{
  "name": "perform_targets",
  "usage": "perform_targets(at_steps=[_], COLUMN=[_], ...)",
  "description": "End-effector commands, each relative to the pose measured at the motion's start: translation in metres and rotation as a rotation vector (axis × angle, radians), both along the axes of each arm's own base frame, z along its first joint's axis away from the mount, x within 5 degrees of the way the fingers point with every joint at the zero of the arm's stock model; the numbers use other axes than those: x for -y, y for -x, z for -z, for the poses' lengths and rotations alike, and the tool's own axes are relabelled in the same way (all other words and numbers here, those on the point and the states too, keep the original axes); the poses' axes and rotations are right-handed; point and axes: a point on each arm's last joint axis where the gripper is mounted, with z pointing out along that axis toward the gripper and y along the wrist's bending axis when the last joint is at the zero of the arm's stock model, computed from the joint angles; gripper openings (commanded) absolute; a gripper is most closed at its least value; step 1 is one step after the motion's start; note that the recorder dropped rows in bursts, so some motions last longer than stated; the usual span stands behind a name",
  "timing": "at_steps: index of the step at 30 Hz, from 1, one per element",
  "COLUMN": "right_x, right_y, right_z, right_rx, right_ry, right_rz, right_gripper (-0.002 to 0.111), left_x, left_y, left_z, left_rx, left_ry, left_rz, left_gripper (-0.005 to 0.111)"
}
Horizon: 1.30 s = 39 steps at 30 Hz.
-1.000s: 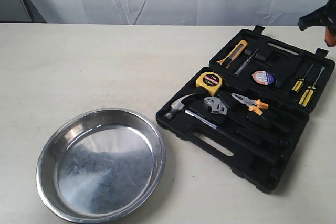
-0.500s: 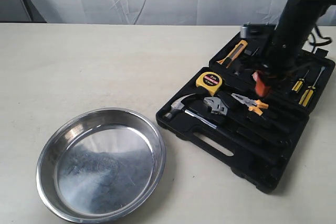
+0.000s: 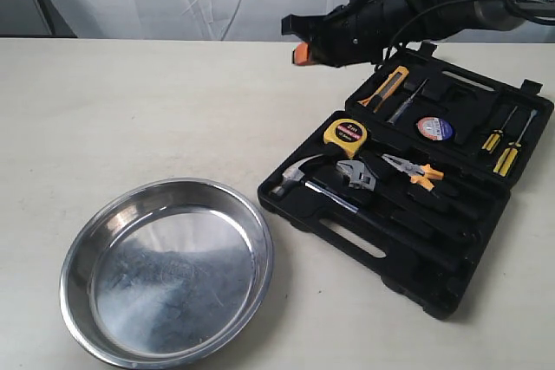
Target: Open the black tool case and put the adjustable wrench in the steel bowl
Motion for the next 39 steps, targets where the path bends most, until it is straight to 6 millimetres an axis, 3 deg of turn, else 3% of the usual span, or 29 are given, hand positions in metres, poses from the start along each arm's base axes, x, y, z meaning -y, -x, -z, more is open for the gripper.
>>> perform_targets(at_steps=[1,7,11,17,20,26,31,35,39], right_x=[0.017,0.033,0.041,0.077,0.11,0.171,0.199,0.201,0.184], right_y=[-0.019,-0.027,-0.029,-0.034,-0.034,-0.018,0.01,0.033,0.037], right_z=[-0.012,-0.038,-0.054,-0.066,-0.062,-0.04,-0.03,-0.033,-0.032], right_rx=[0.198,0.468,0.645,0.686,0.58,0.158,-0.226,-0.514,-0.54], right_ry=[0.121,0.348,0.53,0.661,0.663,0.599,0.854,0.891,0.738], right_rz=[0.168,0.196,0.122,0.087,0.102,0.208,0.215,0.174,0.048], right_gripper=[-0.001,-0.001,-0.001,-0.001,-0.001,-0.001,-0.001,-0.001,-0.001], left_x=[0.0,0.0,0.0,0.0,0.0,0.0,0.0,0.0,0.0], left_y=[0.0,0.0,0.0,0.0,0.0,0.0,0.0,0.0,0.0], left_z=[-0.002,-0.002,-0.002,-0.002,-0.002,-0.002,-0.002,-0.002,-0.002], left_rx=[0.012,0.012,0.012,0.012,0.012,0.012,0.012,0.012,0.012], left_ry=[0.002,0.002,0.002,0.002,0.002,0.002,0.002,0.002,0.002], left_rz=[-0.001,-0.001,-0.001,-0.001,-0.001,-0.001,-0.001,-0.001,-0.001], left_gripper=[0.0,0.0,0.0,0.0,0.0,0.0,0.0,0.0,0.0])
